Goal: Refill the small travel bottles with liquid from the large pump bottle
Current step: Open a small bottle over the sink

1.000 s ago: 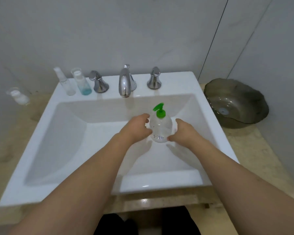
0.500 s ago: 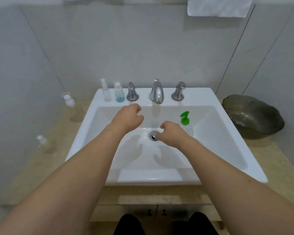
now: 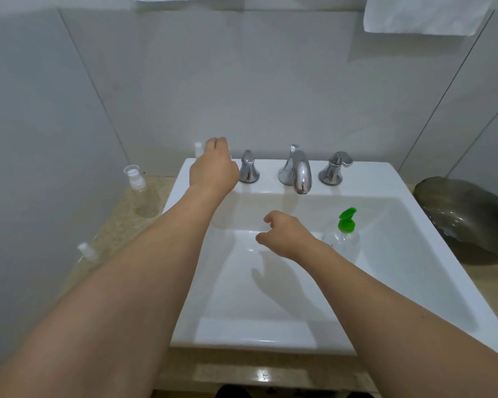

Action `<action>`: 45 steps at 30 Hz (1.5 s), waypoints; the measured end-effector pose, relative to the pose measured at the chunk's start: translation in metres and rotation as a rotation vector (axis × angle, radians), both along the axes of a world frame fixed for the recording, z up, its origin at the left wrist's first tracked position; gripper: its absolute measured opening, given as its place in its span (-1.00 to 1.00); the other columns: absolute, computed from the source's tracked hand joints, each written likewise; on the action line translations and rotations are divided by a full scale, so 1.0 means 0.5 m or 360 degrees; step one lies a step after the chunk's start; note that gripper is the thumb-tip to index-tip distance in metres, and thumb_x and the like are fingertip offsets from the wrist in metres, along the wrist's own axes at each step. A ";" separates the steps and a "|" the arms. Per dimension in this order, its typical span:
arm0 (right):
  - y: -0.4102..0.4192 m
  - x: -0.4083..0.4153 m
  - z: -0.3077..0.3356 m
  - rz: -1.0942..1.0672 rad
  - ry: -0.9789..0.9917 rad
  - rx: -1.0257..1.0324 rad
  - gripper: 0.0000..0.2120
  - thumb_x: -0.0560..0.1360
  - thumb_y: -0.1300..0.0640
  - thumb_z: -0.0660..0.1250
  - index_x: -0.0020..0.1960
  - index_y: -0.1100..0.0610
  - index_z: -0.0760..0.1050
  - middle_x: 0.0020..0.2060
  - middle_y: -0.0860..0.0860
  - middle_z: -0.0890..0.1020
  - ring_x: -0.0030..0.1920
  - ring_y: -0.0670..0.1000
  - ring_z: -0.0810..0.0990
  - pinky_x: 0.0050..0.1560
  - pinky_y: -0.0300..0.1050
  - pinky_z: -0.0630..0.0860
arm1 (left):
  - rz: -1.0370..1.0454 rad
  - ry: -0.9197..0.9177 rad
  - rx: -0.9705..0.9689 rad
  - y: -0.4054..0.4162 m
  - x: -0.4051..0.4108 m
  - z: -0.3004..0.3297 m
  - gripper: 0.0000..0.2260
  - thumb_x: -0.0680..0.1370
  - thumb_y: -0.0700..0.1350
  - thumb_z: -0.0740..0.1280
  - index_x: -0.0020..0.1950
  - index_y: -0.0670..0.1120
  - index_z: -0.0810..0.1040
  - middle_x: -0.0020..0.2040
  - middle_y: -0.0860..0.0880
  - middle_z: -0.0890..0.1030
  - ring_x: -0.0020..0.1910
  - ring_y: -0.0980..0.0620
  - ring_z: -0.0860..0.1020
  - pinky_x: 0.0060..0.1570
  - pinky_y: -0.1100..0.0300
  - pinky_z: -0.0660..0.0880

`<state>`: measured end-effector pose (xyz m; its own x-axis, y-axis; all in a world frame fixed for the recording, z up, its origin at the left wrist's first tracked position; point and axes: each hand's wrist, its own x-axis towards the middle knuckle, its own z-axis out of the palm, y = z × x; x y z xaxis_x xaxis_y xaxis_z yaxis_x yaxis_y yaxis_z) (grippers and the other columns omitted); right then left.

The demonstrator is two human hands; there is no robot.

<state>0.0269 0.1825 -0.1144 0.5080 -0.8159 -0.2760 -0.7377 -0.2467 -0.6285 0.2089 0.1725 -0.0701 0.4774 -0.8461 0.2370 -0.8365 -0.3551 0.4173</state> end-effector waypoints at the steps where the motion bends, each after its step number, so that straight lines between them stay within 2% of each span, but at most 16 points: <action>1: 0.000 0.002 -0.004 0.0004 -0.0011 0.0001 -0.46 0.53 0.08 0.29 0.48 0.10 0.27 0.38 0.06 0.39 0.22 0.06 0.48 0.05 -0.13 0.45 | 0.0005 -0.0049 0.0031 -0.008 0.003 -0.004 -0.50 0.62 -0.23 0.21 0.57 -0.19 0.22 0.55 -0.14 0.27 0.33 -0.23 0.48 0.17 -0.04 0.43; 3: -0.001 0.005 -0.010 0.0001 -0.0039 0.0013 -0.46 0.53 0.07 0.29 0.48 0.10 0.27 0.39 0.05 0.39 0.23 0.06 0.48 0.11 -0.10 0.47 | -0.0005 -0.0137 0.0105 -0.022 0.007 -0.010 -0.46 0.62 -0.24 0.19 0.61 -0.16 0.16 0.56 -0.12 0.25 0.31 -0.23 0.50 0.15 -0.03 0.41; 4: -0.002 0.006 -0.014 -0.0005 -0.0042 0.0022 -0.46 0.53 0.07 0.29 0.48 0.10 0.27 0.38 0.05 0.39 0.22 0.06 0.48 0.14 -0.07 0.48 | -0.0009 -0.0173 0.0132 -0.030 0.010 -0.013 -0.46 0.62 -0.25 0.18 0.60 -0.15 0.17 0.55 -0.12 0.27 0.29 -0.23 0.51 0.21 -0.04 0.40; 6: -0.002 0.007 -0.021 -0.0006 -0.0034 0.0028 -0.47 0.53 0.07 0.28 0.47 0.09 0.28 0.37 0.04 0.40 0.23 0.05 0.48 0.19 -0.05 0.48 | -0.0006 -0.0240 0.0162 -0.037 0.011 -0.018 -0.52 0.61 -0.27 0.19 0.55 -0.15 0.25 0.48 -0.14 0.34 0.21 -0.24 0.55 0.27 -0.09 0.39; 7: -0.002 0.007 -0.025 -0.0006 -0.0032 0.0026 -0.48 0.53 0.07 0.28 0.47 0.09 0.29 0.36 0.04 0.41 0.23 0.05 0.48 0.19 -0.05 0.48 | 0.0001 -0.0260 0.0153 -0.038 0.012 -0.020 -0.56 0.61 -0.28 0.20 0.50 -0.16 0.29 0.42 -0.15 0.37 0.15 -0.25 0.57 0.17 -0.08 0.44; 9: -0.001 0.006 -0.029 -0.0010 -0.0032 0.0026 -0.49 0.53 0.07 0.27 0.46 0.09 0.29 0.35 0.03 0.42 0.22 0.05 0.48 0.18 -0.06 0.48 | 0.0010 -0.0266 0.0121 -0.037 0.011 -0.016 -0.64 0.61 -0.29 0.23 0.42 -0.16 0.34 0.34 -0.17 0.39 0.03 -0.26 0.56 -0.12 -0.02 0.38; 12: 0.006 -0.001 -0.030 -0.0019 -0.0036 0.0032 -0.49 0.54 0.07 0.27 0.46 0.08 0.30 0.32 0.03 0.44 0.20 0.04 0.49 0.18 -0.06 0.48 | -0.0004 -0.0264 0.0098 -0.019 0.005 -0.010 -0.69 0.61 -0.28 0.24 0.36 -0.17 0.36 0.29 -0.18 0.40 -0.11 -0.22 0.45 -0.18 0.01 0.33; 14: 0.016 -0.009 -0.028 -0.0030 -0.0043 0.0022 -0.50 0.54 0.06 0.27 0.46 0.08 0.30 0.31 0.02 0.45 0.18 0.04 0.49 0.16 -0.07 0.48 | -0.0016 -0.0243 0.0068 0.002 0.002 -0.008 -0.72 0.63 -0.26 0.24 0.34 -0.19 0.38 0.29 -0.19 0.41 -0.06 -0.24 0.46 -0.15 0.01 0.32; 16: 0.032 -0.021 -0.025 -0.0034 -0.0058 0.0021 -0.50 0.54 0.06 0.27 0.45 0.09 0.31 0.30 0.03 0.46 0.18 0.04 0.49 0.14 -0.08 0.47 | -0.0045 -0.0203 0.0028 0.032 -0.006 -0.008 -0.73 0.64 -0.23 0.23 0.34 -0.20 0.39 0.30 -0.20 0.42 0.10 -0.28 0.50 -0.10 0.00 0.35; 20: 0.070 -0.057 -0.026 -0.0081 -0.0094 0.0007 -0.51 0.52 0.07 0.28 0.43 0.11 0.33 0.20 0.03 0.49 0.09 0.03 0.49 0.07 -0.09 0.48 | -0.0060 0.0088 -0.0073 0.091 -0.045 -0.011 -0.72 0.63 -0.18 0.25 0.35 -0.15 0.43 0.33 -0.12 0.42 0.17 -0.20 0.49 0.08 0.03 0.40; 23: 0.106 -0.099 -0.021 -0.0104 -0.0088 -0.0068 -0.53 0.51 0.06 0.29 0.39 0.11 0.35 0.25 0.02 0.48 0.08 0.02 0.47 0.00 -0.13 0.40 | -0.0118 0.0500 -0.0108 0.144 -0.090 -0.029 -0.81 0.61 -0.15 0.28 0.22 -0.08 0.49 0.22 -0.06 0.43 0.02 -0.12 0.53 0.00 0.05 0.51; 25: 0.130 -0.136 -0.019 -0.0124 -0.0139 -0.0148 -0.54 0.51 0.06 0.32 0.37 0.11 0.36 0.27 0.02 0.49 0.17 0.04 0.48 0.02 -0.13 0.37 | -0.0166 0.0931 -0.0122 0.180 -0.125 -0.051 -0.91 0.60 -0.18 0.30 0.09 -0.08 0.50 0.16 -0.10 0.47 -0.15 -0.12 0.59 -0.14 0.01 0.63; 27: 0.150 -0.165 -0.019 -0.0124 -0.0185 -0.0202 -0.52 0.50 0.05 0.36 0.38 0.11 0.35 0.27 0.02 0.48 0.23 0.05 0.47 0.07 -0.13 0.37 | -0.0169 0.1331 -0.0094 0.213 -0.154 -0.074 -0.94 0.60 -0.24 0.31 0.02 -0.10 0.50 0.05 -0.15 0.52 -0.30 -0.08 0.59 -0.21 0.02 0.65; 32: 0.188 -0.213 -0.034 -0.0153 -0.0149 -0.0317 -0.38 0.46 -0.07 0.41 0.42 0.03 0.25 0.28 0.00 0.46 0.24 0.05 0.48 0.09 -0.06 0.41 | -0.0232 0.1948 -0.0099 0.266 -0.243 -0.115 -0.96 0.63 -0.29 0.29 0.03 -0.17 0.51 -0.18 -0.13 0.55 -0.39 -0.04 0.57 -0.24 0.04 0.65; 38: 0.176 -0.200 -0.048 -0.0065 -0.0023 -0.0412 -0.58 0.52 -0.07 0.34 0.32 -0.01 0.34 0.13 -0.06 0.55 0.11 0.04 0.54 0.02 -0.05 0.43 | -0.0347 0.2018 -0.0148 0.274 -0.241 -0.135 -0.96 0.64 -0.27 0.30 0.04 -0.18 0.53 -0.22 -0.10 0.57 -0.42 0.00 0.55 -0.35 0.14 0.61; 45: 0.172 -0.199 -0.055 -0.0129 0.0011 -0.0402 -0.67 0.51 -0.02 0.35 0.23 -0.02 0.39 0.07 -0.03 0.57 0.06 0.07 0.56 -0.01 -0.06 0.46 | -0.0461 0.1831 0.0016 0.269 -0.247 -0.140 -0.82 0.58 -0.37 0.34 0.12 -0.17 0.46 -0.15 -0.12 0.55 -0.34 -0.04 0.60 -0.25 0.09 0.64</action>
